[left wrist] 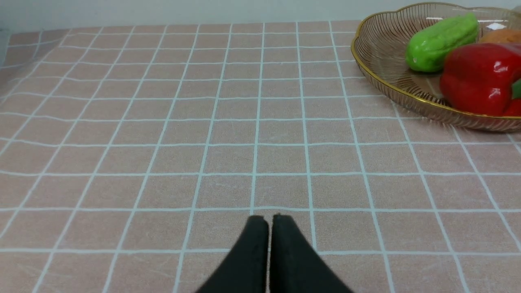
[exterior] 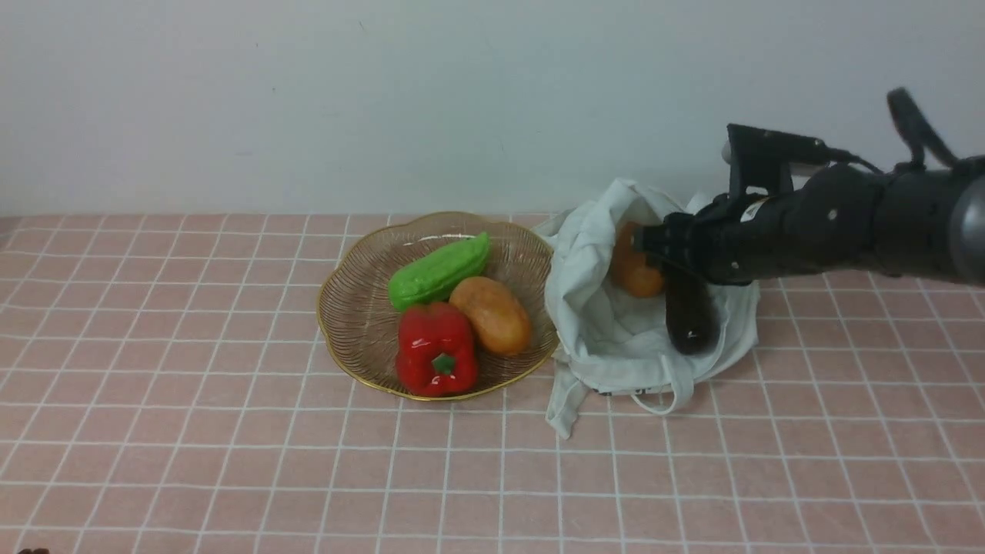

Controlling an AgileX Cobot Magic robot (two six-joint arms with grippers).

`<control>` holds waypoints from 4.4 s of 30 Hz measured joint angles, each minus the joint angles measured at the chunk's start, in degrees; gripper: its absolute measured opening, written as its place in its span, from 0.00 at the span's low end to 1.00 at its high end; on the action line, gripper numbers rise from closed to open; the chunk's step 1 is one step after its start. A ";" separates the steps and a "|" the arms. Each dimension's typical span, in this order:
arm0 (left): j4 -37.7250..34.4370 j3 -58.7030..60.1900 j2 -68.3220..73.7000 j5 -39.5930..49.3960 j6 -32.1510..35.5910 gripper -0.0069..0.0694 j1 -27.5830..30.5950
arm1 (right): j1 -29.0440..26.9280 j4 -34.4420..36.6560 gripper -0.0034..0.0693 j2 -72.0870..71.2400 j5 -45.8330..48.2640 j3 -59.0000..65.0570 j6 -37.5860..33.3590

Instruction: Take vegetables from bag on pink coffee tablecloth place on plate.

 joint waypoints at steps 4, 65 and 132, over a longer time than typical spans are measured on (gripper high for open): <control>0.00 0.00 0.00 0.00 0.00 0.08 0.00 | 0.00 0.00 0.61 3.30 -2.59 -1.57 0.35; 0.00 0.00 0.00 0.00 0.00 0.08 0.00 | 13.28 1.61 0.70 -4.70 26.66 -18.04 -15.22; 0.00 0.00 0.00 0.00 0.00 0.08 0.00 | 14.90 -14.78 0.03 -84.36 8.33 40.37 -2.66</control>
